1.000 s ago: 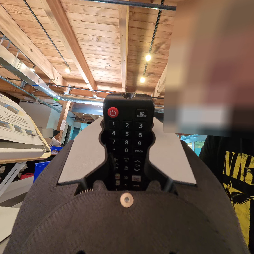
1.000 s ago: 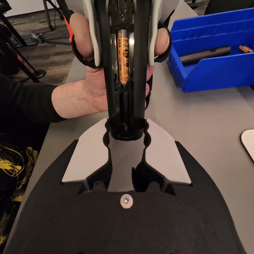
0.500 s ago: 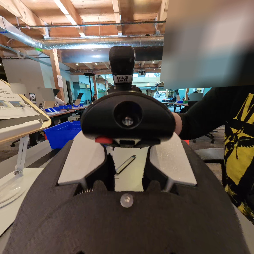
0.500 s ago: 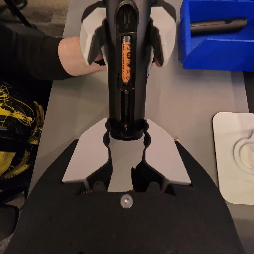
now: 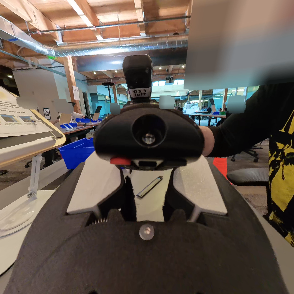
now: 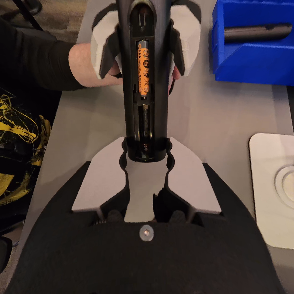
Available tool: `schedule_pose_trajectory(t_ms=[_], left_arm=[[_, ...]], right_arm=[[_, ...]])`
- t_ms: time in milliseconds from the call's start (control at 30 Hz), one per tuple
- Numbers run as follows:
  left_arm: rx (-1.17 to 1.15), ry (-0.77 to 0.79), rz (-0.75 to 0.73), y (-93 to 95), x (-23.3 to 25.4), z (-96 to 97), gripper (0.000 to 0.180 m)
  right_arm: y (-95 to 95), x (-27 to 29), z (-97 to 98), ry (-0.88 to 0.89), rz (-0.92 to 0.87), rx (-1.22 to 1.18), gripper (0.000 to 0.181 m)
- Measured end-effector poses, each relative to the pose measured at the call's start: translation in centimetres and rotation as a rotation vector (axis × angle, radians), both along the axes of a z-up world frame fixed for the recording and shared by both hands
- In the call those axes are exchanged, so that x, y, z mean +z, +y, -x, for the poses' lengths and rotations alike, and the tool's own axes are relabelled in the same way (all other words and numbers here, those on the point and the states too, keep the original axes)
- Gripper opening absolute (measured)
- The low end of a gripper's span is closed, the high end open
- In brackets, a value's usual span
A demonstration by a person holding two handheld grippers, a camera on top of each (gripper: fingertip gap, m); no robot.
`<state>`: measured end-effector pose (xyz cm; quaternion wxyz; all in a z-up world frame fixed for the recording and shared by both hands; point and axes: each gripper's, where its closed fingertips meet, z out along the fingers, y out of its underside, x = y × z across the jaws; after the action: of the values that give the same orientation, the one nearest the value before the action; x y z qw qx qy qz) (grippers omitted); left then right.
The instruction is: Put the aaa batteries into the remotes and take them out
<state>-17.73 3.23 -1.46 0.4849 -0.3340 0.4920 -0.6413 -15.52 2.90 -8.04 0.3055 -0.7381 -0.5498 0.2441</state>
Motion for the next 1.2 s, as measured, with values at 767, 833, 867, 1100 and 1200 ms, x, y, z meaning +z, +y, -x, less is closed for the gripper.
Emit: schedule_pose_trajectory(t_ms=[767, 833, 867, 1100, 1200], left_arm=[[0.067, -0.008, 0.135, 5.8, -2.2, 4.4, 0.061], [0.063, -0.014, 0.135, 5.7, -2.0, 4.5, 0.061], [0.060, -0.018, 0.137, 5.6, -2.0, 4.5, 0.061], [0.048, -0.017, 0.136, 5.3, -1.9, 4.3, 0.061], [0.043, -0.017, 0.137, 5.3, -1.9, 4.2, 0.061]], right_arm=[[10.9, -12.8, -5.8, -0.307, 0.039, -0.216, 0.030], [10.8, -13.3, -5.7, -0.328, 0.070, -0.190, 0.027], [10.9, -13.5, -5.6, -0.337, 0.067, -0.178, 0.026], [8.5, -14.2, -5.7, -0.391, 0.090, 0.017, 0.017], [6.1, -14.0, -7.0, -0.450, 0.115, 0.091, 0.012]])
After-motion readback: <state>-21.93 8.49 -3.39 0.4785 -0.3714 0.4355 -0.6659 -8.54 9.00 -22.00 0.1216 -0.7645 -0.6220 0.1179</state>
